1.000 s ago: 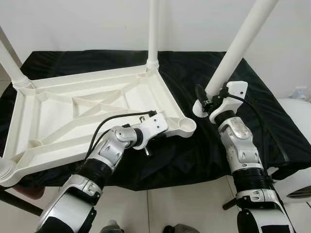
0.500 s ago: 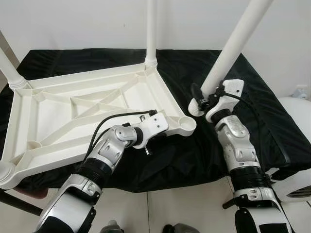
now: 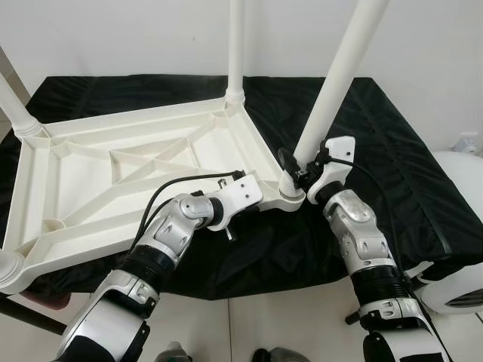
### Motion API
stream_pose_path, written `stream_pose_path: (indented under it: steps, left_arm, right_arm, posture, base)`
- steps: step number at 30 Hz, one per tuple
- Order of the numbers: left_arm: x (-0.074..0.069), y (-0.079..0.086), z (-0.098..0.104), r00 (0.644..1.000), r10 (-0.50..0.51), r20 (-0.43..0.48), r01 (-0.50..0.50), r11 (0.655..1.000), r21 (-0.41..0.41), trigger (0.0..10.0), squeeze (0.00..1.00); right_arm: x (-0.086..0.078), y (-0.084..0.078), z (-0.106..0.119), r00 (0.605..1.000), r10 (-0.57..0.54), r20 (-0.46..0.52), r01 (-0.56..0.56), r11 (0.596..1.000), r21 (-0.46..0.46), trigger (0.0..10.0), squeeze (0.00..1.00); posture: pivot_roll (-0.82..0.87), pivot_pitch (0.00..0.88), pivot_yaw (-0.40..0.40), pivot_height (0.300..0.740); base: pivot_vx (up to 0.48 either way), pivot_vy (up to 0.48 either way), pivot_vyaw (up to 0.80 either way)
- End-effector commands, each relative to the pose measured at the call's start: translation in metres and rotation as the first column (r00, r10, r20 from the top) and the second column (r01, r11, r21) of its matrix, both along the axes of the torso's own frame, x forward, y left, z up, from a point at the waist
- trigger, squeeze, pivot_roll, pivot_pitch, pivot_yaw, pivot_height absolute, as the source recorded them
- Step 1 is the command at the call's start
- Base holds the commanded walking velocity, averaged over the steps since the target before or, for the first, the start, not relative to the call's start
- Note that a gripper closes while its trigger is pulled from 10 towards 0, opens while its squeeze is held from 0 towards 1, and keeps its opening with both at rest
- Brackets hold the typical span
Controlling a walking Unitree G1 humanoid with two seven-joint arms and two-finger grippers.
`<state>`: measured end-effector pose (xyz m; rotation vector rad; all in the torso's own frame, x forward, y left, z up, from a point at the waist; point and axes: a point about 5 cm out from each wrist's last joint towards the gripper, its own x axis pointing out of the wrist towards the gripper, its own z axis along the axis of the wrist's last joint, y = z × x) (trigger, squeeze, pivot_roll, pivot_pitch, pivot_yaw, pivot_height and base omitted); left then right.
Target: Building children table
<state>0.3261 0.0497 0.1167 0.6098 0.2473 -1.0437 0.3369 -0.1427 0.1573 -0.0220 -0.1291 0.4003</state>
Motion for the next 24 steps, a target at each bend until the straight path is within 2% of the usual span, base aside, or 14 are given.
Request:
stream_pose_path:
  steps: [1, 4, 11, 18, 24]
  left_arm:
    - [-0.006, 0.008, -0.023, 0.996, 0.044, -0.074, -0.039, 0.997, 0.064, 10.0, 0.00]
    - [-0.005, 0.009, -0.022, 0.997, 0.042, -0.069, -0.038, 0.997, 0.065, 10.0, 0.00]
    - [-0.005, 0.009, -0.021, 0.997, 0.045, -0.063, -0.041, 0.997, 0.064, 10.0, 0.00]
    - [-0.006, 0.008, -0.021, 0.997, 0.039, -0.060, -0.035, 0.997, 0.064, 10.0, 0.00]
    - [-0.006, 0.008, -0.021, 0.997, 0.039, -0.059, -0.035, 0.997, 0.066, 10.0, 0.00]
  right_arm:
    - [0.003, 0.000, -0.002, 1.000, -0.009, -0.022, 0.008, 1.000, -0.015, 10.0, 0.00]
    - [0.006, -0.003, -0.009, 0.997, -0.024, -0.067, 0.021, 0.999, -0.047, 10.0, 0.00]
    - [0.007, -0.003, -0.015, 0.994, -0.007, -0.113, 0.003, 0.999, -0.037, 10.0, 0.00]
    - [0.001, 0.006, -0.011, 0.992, 0.084, -0.096, -0.084, 0.996, -0.002, 10.0, 0.00]
    - [-0.002, 0.005, -0.010, 0.991, 0.095, -0.096, -0.096, 0.995, -0.011, 10.0, 0.00]
  posture:
    - [0.01, 0.038, -0.037, 0.740]
    - [0.01, 0.035, -0.041, 0.740]
    - [0.01, 0.031, -0.043, 0.740]
    - [0.01, 0.027, -0.047, 0.740]
    - [0.01, 0.023, -0.049, 0.740]
  base:
    - [0.000, 0.000, 0.00]
    - [0.000, 0.000, 0.00]
    - [0.000, 0.000, 0.00]
    - [0.000, 0.000, 0.00]
    - [0.000, 0.000, 0.00]
